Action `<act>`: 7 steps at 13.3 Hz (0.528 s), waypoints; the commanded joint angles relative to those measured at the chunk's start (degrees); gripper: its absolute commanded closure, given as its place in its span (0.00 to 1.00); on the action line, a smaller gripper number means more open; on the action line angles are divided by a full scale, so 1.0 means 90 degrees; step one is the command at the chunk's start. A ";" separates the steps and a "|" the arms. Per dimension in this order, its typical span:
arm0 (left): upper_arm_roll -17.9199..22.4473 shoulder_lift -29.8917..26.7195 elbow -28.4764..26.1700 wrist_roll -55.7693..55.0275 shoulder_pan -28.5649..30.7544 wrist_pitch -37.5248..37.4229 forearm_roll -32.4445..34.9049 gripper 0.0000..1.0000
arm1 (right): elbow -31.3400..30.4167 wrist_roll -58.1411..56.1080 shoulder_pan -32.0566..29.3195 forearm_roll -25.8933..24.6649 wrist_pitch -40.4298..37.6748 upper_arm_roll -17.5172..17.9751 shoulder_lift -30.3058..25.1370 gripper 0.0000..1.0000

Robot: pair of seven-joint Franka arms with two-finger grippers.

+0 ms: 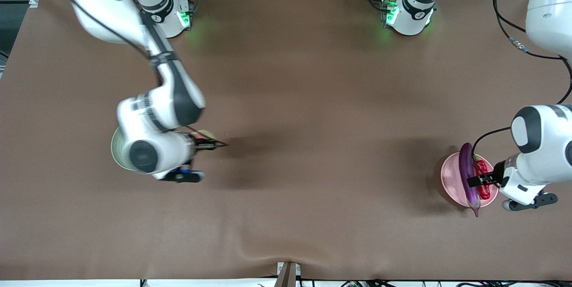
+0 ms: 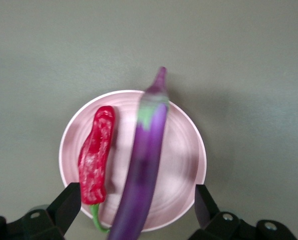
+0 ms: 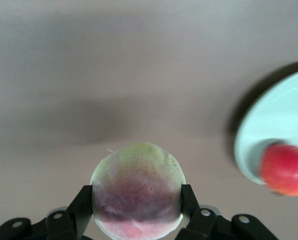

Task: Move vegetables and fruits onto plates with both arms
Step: 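Release the eggplant on the pink plate while the right gripper lowers the peach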

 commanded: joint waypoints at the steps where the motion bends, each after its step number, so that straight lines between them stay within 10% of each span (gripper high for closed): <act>1: -0.0043 -0.0442 -0.0075 0.0322 -0.0001 -0.0246 0.0208 0.00 | -0.0644 -0.0956 -0.0446 -0.0248 0.0094 0.0103 -0.0336 1.00; 7: -0.0199 -0.1467 -0.0056 0.0568 0.0029 -0.0820 0.0101 0.00 | -0.0938 -0.3544 -0.2056 -0.0513 0.0406 0.0113 -0.0317 1.00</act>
